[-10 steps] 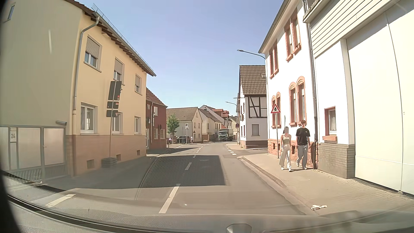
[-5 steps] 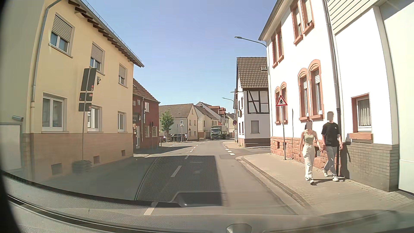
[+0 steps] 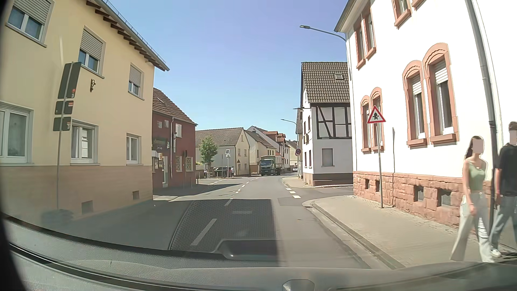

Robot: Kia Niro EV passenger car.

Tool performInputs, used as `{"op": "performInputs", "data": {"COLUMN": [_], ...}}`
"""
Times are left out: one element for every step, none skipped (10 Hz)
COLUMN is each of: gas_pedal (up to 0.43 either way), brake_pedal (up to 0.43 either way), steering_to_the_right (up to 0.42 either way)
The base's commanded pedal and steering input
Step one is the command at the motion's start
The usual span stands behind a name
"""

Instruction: Follow the waypoints while adhering to traffic rules and regulations

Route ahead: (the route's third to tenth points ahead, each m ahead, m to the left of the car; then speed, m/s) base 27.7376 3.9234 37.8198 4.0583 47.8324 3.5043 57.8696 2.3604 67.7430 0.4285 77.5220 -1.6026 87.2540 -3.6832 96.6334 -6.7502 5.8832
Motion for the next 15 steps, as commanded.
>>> {"op": "performInputs", "data": {"gas_pedal": [0.26,0.26,0.26,0.26,0.26,0.248,0.24,0.22,0.209,0.197,0.189,0.169,0.157,0.138,0.13], "brake_pedal": [0.03,0.03,0.03,0.03,0.03,0.03,0.03,0.03,0.03,0.03,0.03,0.03,0.03,0.03,0.03], "steering_to_the_right": [-0.014,-0.013,-0.014,-0.015,-0.015,-0.015,-0.015,-0.015,-0.015,-0.015,-0.015,-0.015,-0.015,-0.015,-0.014]}}
